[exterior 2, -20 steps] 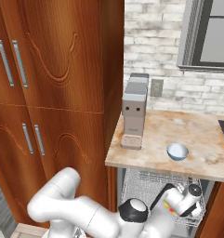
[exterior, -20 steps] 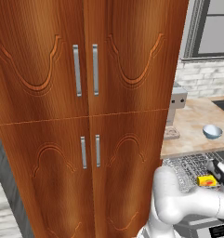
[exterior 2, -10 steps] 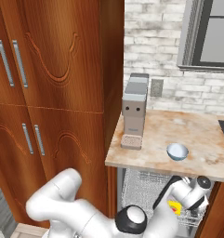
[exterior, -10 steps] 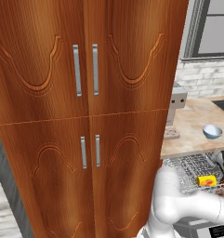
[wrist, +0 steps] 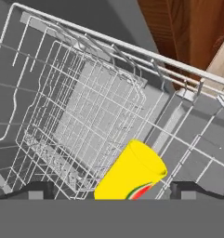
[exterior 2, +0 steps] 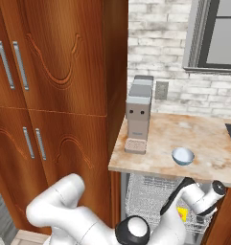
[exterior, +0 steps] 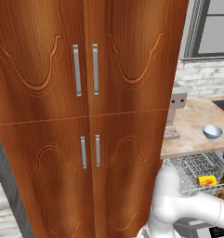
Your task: Pick up the cup and bowl from the counter, place them in the dishwasher, and close the dishwasher door.
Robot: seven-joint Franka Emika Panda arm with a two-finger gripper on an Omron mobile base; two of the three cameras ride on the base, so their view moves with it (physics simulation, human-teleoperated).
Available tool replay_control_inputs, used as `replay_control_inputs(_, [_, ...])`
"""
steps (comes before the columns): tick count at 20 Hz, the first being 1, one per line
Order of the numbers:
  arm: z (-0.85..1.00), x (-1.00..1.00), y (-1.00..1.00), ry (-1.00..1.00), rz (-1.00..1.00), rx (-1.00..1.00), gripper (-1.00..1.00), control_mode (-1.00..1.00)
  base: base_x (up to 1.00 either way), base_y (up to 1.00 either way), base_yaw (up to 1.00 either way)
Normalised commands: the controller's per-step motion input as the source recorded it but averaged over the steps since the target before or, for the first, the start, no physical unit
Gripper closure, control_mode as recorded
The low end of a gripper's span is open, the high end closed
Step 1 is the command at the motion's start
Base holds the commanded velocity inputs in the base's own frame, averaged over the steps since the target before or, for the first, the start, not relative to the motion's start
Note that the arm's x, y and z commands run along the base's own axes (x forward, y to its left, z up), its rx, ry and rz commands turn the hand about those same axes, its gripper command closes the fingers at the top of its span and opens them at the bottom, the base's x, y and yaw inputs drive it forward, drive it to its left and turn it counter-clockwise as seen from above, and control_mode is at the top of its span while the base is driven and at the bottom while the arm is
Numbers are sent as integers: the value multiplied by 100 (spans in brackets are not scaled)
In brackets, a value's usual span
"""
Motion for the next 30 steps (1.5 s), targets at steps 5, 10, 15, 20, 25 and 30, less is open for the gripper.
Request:
replay_control_inputs(5, [84, 0, 0, -1, -2, 13, -100, -100, 0, 0, 0])
replay_control_inputs(10, [32, -49, -2, -6, 0, 7, -100, -100, 0, 0, 0])
replay_control_inputs(15, [11, -90, -5, -13, 0, 2, -100, -100, 0, 0, 0])
replay_control_inputs(20, [55, -50, -3, -12, 0, 2, -100, -100, 0, 0, 0])
replay_control_inputs(25, [87, -13, 0, -11, -2, 3, -100, -100, 0, 0, 0])
replay_control_inputs(30, [91, -7, 0, -10, -2, 0, -100, -100, 0, 0, 0])
